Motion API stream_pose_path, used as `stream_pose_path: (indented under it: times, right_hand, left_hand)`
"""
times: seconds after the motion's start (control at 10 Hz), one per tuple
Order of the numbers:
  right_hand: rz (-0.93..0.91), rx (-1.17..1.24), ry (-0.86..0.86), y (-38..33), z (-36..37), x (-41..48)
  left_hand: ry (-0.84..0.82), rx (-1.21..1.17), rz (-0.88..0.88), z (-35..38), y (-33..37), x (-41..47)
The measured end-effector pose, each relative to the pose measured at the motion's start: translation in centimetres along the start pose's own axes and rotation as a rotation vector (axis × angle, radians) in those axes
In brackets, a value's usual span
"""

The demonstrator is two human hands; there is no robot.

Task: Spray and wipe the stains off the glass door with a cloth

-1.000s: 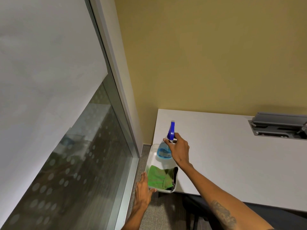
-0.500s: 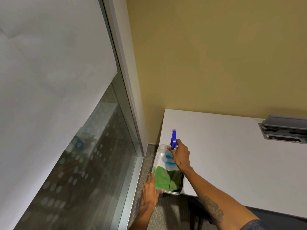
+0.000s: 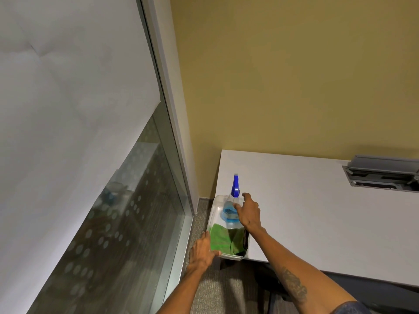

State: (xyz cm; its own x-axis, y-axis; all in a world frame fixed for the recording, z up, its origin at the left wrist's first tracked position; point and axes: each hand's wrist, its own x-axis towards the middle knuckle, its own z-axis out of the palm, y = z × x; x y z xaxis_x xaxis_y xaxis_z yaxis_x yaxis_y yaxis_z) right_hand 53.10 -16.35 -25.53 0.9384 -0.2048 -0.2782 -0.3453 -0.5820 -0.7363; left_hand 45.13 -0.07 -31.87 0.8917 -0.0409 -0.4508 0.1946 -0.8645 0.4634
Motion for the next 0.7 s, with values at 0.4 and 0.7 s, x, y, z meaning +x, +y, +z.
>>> stream_pose_path:
  times: [0.4, 0.7]
  right_hand:
    - [-0.051, -0.135, 0.060, 1.0, -2.9, -7.3]
    - [-0.298, -0.129, -0.026, 1.4, -6.2, -15.1]
  left_hand:
    - [0.245, -0.009, 0.052, -3.4, 3.4, -5.6]
    - [0.405, 0.026, 0.016, -4.4, 7.0, -14.6]
